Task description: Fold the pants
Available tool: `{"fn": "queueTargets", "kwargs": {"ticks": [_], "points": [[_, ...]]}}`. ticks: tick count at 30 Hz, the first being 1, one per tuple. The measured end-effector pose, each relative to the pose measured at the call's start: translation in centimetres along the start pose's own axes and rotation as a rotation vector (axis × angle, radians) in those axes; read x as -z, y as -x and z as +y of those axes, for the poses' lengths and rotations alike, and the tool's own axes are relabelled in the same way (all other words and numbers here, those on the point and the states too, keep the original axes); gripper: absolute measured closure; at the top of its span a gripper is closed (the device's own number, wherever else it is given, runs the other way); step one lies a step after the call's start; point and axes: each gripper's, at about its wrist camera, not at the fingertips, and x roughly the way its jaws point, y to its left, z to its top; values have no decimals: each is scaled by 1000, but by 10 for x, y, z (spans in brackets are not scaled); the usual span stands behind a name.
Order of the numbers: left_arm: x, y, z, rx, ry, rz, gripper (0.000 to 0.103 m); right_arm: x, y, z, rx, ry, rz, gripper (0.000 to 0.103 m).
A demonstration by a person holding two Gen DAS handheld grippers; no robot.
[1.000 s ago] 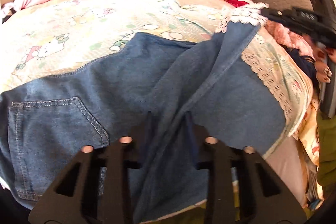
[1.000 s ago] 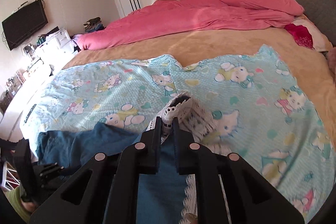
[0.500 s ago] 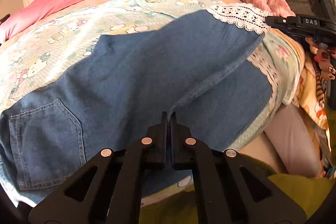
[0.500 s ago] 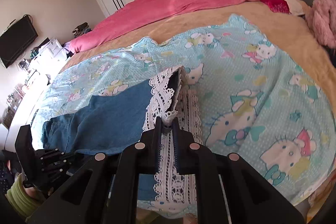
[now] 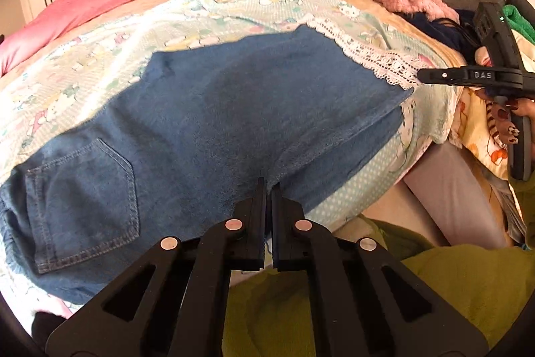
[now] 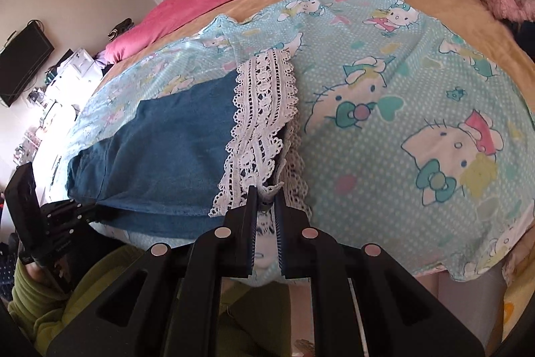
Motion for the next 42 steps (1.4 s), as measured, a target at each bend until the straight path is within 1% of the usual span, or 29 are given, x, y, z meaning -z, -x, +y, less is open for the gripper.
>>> {"fn": "queueTargets", "kwargs": {"ticks": [3,5,8,10,11,13,14,15,16,18,19,21,23,25,27,29,30,32,34,35,36,37,39,41,42], "points": [[2,-5,2,0,7,23,103,5,-3,-1,10,6,18,94],[4,-9,5,5,22,37,103,9,-10,-1,47,33,40,94],[7,-15,5,8,29,59,102,13,-19,-2,76,36,85,91],[9,-17,5,7,29,68,102,12,-15,-3,81,46,75,84],[9,-17,6,7,30,68,102,10,-8,-1,95,69,52,84],[9,-17,6,5,32,67,102,7,6,7,121,145,-11,82],[10,-17,6,5,32,66,102,6,13,17,126,224,-45,80],[10,-17,5,6,32,64,102,9,16,34,100,339,-51,69],[10,-18,5,5,32,64,102,13,15,47,71,414,-56,65],[10,-18,5,6,33,65,102,30,7,82,-32,583,-51,66],[10,-17,5,6,33,63,102,38,0,97,-57,652,-43,67],[10,-15,5,3,33,60,102,50,-21,122,-32,770,-22,67],[10,-13,4,-1,25,59,102,56,-35,139,-12,852,-15,67],[10,-13,3,-3,21,60,102,59,-46,151,-11,914,-13,67],[10,-12,4,-2,21,60,102,60,-55,158,9,966,-17,68],[10,-12,4,1,25,61,102,59,-64,159,10,989,22,91],[10,-13,5,5,28,63,101,58,-70,157,9,990,51,100],[11,-13,6,11,31,67,100,56,-69,155,-23,965,87,100],[12,-13,7,23,36,73,99,57,-65,152,-54,942,98,100],[12,-13,8,33,42,75,98,57,-65,151,-56,937,101,100],[13,-13,9,47,46,80,92,58,-68,148,-56,931,114,100],[13,-12,10,56,50,82,80,61,-72,147,-52,927,132,100],[14,-5,12,80,67,63,68,64,-75,144,-59,902,145,98],[14,11,17,60,77,28,64,57,-71,138,-112,829,159,97],[14,20,22,48,89,7,60,54,-66,135,-137,797,158,95]]}}
